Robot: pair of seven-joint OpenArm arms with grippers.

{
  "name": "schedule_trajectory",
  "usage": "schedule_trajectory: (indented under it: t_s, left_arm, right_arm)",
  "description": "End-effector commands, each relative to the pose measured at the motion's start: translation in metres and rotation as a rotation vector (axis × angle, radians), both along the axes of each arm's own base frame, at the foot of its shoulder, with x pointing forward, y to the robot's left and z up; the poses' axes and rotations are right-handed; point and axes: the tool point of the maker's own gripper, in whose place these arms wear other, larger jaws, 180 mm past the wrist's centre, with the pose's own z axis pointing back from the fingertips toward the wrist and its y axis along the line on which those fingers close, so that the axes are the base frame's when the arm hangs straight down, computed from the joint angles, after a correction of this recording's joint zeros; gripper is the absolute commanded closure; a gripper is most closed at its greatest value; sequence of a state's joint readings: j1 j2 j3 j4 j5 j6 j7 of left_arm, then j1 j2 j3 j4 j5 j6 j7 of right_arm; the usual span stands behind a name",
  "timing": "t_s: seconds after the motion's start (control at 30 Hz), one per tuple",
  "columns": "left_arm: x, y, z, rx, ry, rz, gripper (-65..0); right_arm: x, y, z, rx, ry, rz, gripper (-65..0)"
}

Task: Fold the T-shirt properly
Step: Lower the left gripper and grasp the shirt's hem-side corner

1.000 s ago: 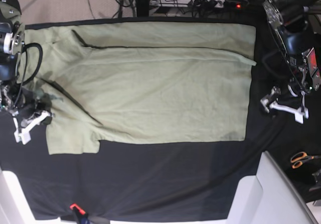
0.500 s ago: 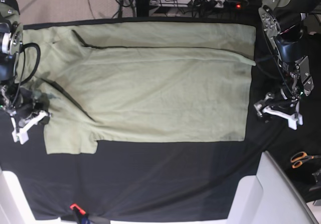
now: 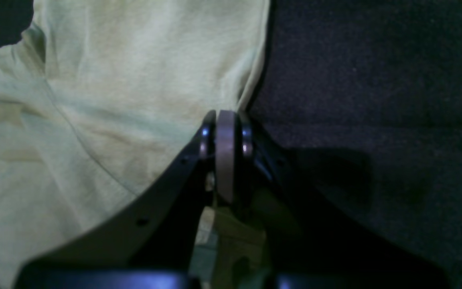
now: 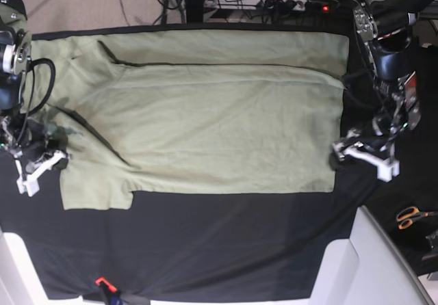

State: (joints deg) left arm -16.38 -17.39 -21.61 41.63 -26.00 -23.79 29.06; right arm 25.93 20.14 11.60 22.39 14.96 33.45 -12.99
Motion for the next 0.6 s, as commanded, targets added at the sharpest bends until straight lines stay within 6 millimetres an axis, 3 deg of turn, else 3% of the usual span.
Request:
schedule_trajectory:
  t_s: [0.0, 0.07, 0.17, 0.37, 0.43, 0.5, 0.57]
  left_arm:
    - [0.01, -0.005, 0.007, -0.002, -0.012, -0.018, -60.7]
    - [0.02, -0.019, 0.01, -0.024, -0.025, -0.026, -60.7]
    - [0.017, -0.017, -0.002, -0.027, 0.026, 0.033, -60.7]
    - [0.017, -0.018, -0.006, -0.037, 0.041, 0.049, -58.9]
    - [0.015, -0.018, -0.007, -0.036, 0.045, 0.048, -49.2]
    - [0.013, -0.019, -0.009, -0.039, 0.049, 0.048, -32.9]
    - [0.006, -0.018, -0.014, -0.04, 0.063, 0.055, -21.1]
  right_arm:
    - [0.018, -0.012, 0.02, -0.013, -0.065, -0.015, -0.8]
    - [0.018, -0.012, 0.02, -0.013, -0.065, -0.015, -0.8]
    - [0.018, -0.012, 0.02, -0.013, -0.066, -0.016, -0.8]
    - [0.018, -0.013, 0.02, -0.011, -0.067, -0.02, -0.8]
    - [0.018, -0.013, 0.02, -0.011, -0.067, -0.02, -0.8]
    - [0.018, -0.013, 0.02, -0.011, -0.067, -0.02, -0.8]
    - [0.019, -0.013, 0.02, -0.01, -0.068, -0.021, -0.8]
